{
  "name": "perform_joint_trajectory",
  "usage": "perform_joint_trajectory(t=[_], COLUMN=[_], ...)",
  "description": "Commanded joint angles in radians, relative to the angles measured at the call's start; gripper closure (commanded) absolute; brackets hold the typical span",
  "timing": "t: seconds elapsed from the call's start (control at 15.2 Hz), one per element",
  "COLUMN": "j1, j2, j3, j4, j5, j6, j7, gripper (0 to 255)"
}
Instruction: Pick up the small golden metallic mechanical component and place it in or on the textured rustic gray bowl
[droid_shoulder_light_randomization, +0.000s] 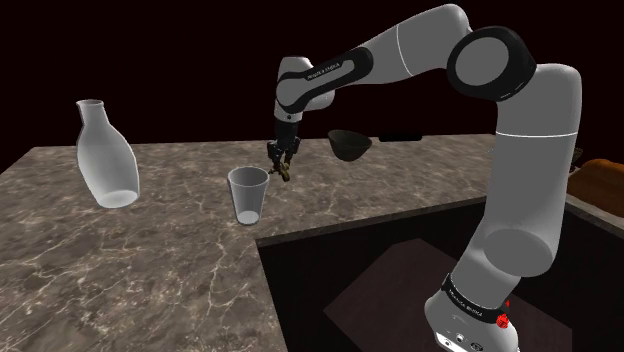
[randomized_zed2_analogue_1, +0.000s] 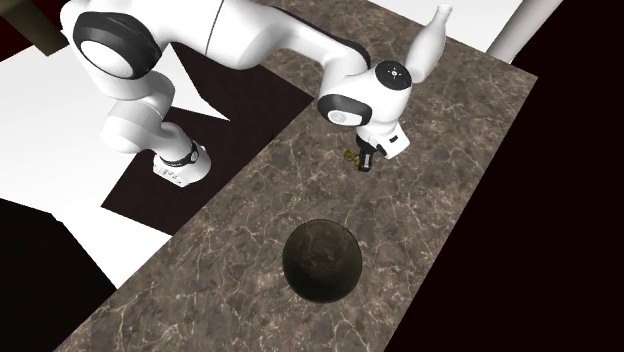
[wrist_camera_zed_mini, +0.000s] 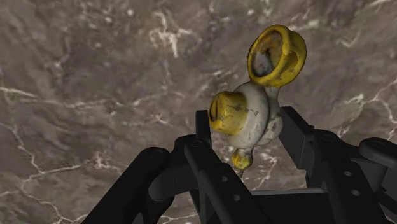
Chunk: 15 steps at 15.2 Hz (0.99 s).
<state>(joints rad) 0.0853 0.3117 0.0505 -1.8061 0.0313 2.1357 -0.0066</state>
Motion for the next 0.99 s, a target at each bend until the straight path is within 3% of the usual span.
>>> perform_joint_trajectory(t=[0.0,0.92], j1=[0.0,-0.001], j2=[0.0,-0.056], j3=[0.0,0.0], j4=[0.0,0.1], j5=[0.0,0.0], j6=[0.0,-0.156], j7=[0.0,0.004], gripper=[255,255])
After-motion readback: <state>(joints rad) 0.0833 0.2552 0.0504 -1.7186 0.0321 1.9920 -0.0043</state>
